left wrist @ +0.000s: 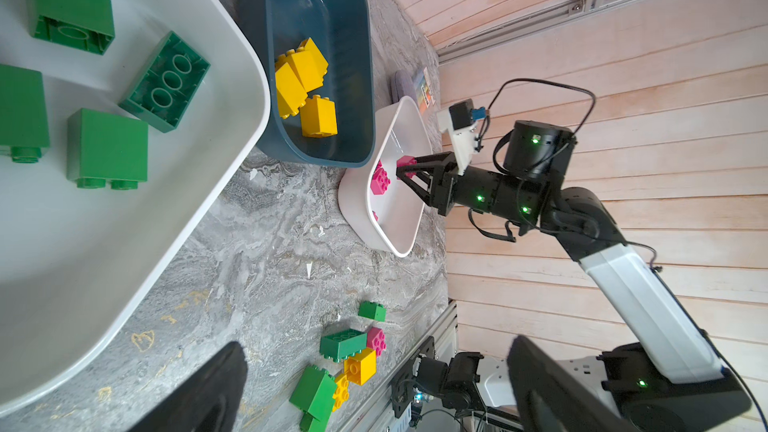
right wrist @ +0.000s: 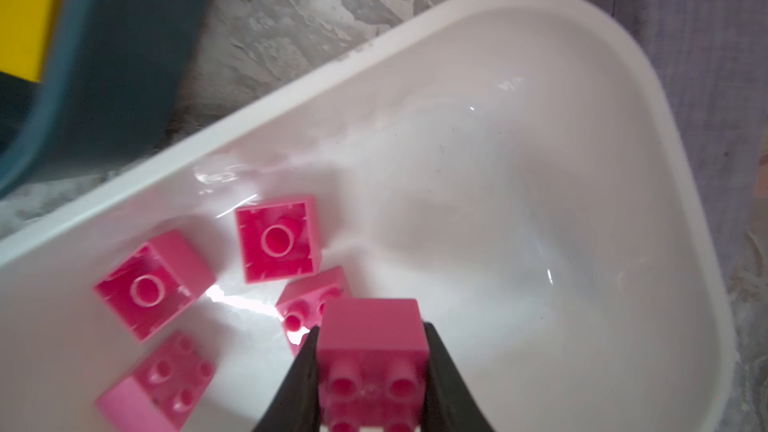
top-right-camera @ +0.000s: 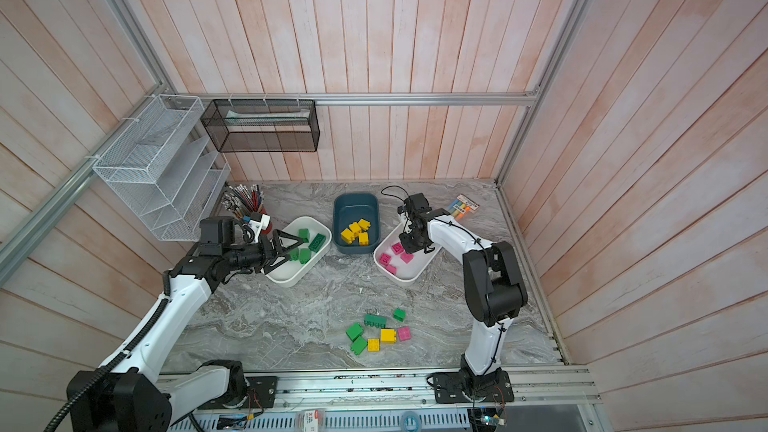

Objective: Sort the legos into containers by color
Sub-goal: 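Carry the magenta brick into the larger white bin and release it, then lower the right gripper onto a green brick in the pile and grasp it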

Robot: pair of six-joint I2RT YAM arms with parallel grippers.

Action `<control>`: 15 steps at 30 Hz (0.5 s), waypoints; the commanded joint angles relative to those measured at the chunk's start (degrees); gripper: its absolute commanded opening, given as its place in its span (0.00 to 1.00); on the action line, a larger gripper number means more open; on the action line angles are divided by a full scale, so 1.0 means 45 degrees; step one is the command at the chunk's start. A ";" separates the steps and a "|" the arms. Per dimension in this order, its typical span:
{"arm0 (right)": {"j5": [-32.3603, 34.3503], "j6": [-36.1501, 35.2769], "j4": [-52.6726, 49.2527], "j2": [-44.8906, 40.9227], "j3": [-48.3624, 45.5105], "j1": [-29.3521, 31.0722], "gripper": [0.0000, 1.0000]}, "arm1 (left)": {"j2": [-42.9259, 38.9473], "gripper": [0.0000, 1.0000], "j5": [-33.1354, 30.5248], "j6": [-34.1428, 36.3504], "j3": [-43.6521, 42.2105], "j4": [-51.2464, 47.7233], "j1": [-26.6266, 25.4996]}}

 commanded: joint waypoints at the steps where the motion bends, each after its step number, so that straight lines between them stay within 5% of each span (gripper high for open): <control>1: 0.0147 -0.0776 0.0530 0.0568 0.0732 -0.0259 0.30 | -0.0307 1.00 0.0194 -0.0074 -0.0180 0.0252 0.0072; 9: -0.1295 -0.1368 0.0128 -0.0470 0.0699 0.0126 0.66 | -0.0410 1.00 0.0047 0.0296 -0.0196 -0.0154 0.0072; 15: -0.2577 -0.1565 -0.1086 -0.2764 0.0029 0.1383 0.73 | -0.0205 1.00 -0.0032 0.0730 0.0143 -0.0533 0.0128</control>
